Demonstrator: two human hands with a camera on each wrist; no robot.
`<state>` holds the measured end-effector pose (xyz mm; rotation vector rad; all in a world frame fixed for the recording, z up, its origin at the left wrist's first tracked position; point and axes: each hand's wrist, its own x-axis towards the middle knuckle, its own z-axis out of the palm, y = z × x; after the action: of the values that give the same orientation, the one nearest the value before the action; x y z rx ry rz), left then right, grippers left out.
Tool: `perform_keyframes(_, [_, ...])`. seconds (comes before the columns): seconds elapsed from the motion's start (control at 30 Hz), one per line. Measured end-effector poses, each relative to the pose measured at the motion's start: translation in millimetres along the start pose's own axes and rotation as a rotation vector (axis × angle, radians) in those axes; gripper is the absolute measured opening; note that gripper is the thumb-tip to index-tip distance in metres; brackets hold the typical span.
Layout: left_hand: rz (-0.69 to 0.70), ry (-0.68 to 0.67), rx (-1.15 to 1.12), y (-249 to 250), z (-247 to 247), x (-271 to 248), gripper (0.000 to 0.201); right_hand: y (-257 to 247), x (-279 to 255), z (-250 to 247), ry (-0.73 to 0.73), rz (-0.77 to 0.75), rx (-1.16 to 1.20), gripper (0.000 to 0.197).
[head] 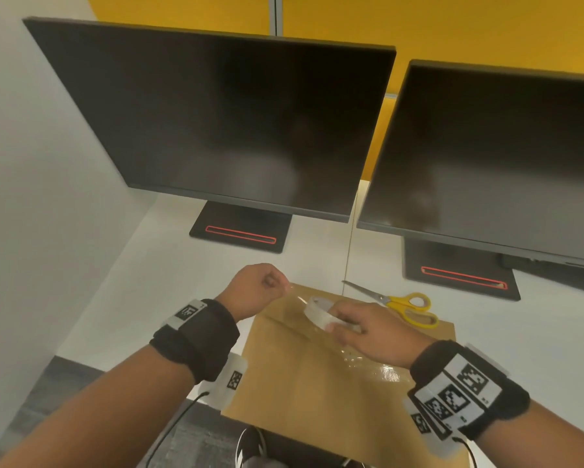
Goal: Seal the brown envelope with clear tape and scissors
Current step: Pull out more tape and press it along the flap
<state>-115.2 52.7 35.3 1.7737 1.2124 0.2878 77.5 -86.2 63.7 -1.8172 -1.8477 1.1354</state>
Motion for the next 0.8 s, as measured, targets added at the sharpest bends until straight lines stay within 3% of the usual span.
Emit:
perform_keyframes(0.33, [-0.058, 0.05, 0.189, -23.2, 8.5, 3.1, 0.012, 4.6, 5.3, 9.2, 0.023, 0.197, -0.101, 0.039])
perform_keyframes(0.5, [-0.095, -0.004, 0.219, -34.5, 5.1, 8.9, 0.012, 15.5, -0.9, 7.6, -0.015, 0.223, -0.179, 0.044])
perform_keyframes(0.7, [-0.134, -0.051, 0.209, -47.6, 3.0, 18.5, 0.007, 26.6, -8.7, -0.4, -0.007, 0.212, 0.0, 0.044])
perform_keyframes(0.8, [-0.148, -0.05, 0.216, -52.4, 9.7, 20.8, 0.005, 31.7, -3.7, 6.6, -0.016, 0.235, -0.111, 0.046])
